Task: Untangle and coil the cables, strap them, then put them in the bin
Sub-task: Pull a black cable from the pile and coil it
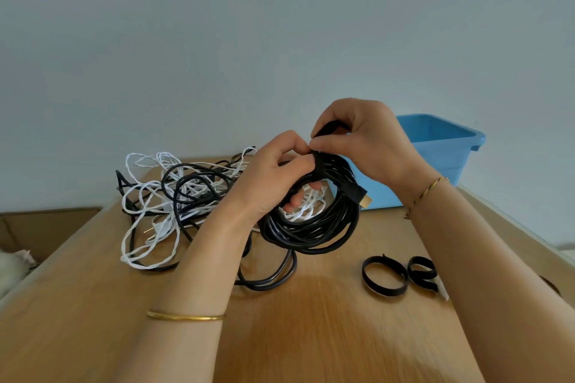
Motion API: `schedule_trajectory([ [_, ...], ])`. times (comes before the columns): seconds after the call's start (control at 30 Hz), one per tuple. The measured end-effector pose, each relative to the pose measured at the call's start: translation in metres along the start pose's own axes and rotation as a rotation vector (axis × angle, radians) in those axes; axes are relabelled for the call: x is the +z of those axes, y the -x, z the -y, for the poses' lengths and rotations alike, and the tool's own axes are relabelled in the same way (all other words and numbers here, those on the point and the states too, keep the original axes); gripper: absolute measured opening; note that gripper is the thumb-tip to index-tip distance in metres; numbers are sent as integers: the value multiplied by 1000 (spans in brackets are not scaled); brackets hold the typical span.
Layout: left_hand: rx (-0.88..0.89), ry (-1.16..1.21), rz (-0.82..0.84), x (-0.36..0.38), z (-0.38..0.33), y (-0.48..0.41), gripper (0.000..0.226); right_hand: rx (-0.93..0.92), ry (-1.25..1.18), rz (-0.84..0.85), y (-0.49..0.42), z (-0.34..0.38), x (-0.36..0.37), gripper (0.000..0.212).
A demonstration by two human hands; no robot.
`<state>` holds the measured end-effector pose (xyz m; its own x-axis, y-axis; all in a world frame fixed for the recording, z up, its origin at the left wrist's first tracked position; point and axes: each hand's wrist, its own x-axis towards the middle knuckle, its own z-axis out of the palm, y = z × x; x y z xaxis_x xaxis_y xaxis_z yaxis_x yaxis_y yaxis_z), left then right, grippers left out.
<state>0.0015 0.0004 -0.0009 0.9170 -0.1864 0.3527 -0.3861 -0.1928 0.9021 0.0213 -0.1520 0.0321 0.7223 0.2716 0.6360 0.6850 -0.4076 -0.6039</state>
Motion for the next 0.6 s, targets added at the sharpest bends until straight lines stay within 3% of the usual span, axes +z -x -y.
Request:
schedule_trajectory([
  [0.4,6,133,-5,-3,-2,3,20,-3,70,6,-1,4,5,9],
  [0.6,19,90,-15,-1,-2,3,7,44,57,20,-1,2,7,10],
])
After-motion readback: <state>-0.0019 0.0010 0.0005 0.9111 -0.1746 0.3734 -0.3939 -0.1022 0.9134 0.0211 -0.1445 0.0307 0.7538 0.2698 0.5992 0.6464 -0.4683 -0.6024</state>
